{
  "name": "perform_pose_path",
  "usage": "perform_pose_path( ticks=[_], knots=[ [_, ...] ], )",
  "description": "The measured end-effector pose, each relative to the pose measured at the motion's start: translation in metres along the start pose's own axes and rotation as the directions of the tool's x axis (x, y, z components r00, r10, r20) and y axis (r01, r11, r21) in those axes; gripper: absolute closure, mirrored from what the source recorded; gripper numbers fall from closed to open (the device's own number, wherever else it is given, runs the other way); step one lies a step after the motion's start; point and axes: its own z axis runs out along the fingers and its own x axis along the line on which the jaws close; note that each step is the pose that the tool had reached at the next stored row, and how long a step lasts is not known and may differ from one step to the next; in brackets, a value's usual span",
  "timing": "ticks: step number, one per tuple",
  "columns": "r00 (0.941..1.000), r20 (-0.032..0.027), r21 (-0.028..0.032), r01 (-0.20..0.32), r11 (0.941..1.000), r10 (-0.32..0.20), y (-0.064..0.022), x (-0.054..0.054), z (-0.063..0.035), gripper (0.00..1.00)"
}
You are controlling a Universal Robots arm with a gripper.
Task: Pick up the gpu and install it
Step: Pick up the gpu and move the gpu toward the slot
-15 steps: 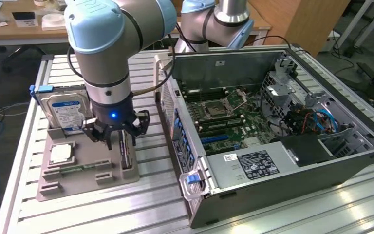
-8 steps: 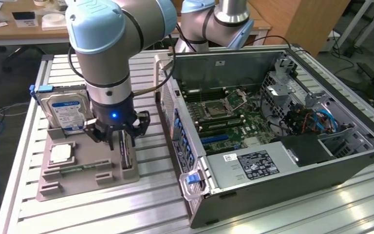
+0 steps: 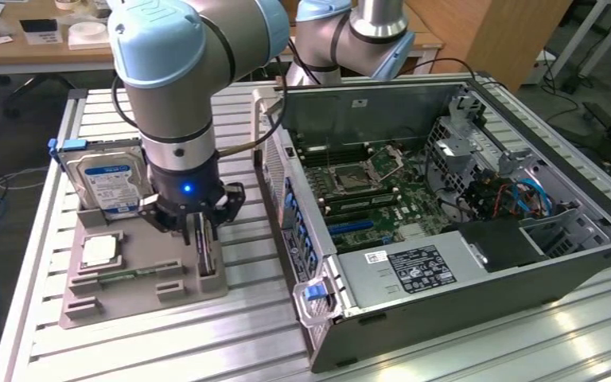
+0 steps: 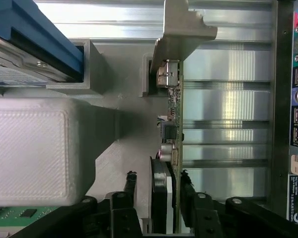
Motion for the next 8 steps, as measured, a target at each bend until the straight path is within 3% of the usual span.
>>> perform_pose_path(
  ticks=[1,2,8],
  knots=[
    [1.0,0.0,0.0,0.0,1.0,0.0,0.0,0.0,0.0,0.52],
    [1.0,0.0,0.0,0.0,1.0,0.0,0.0,-0.0001,0.0,0.59],
    [1.0,0.0,0.0,0.0,1.0,0.0,0.0,-0.0007,0.0001,0.59]
  ],
)
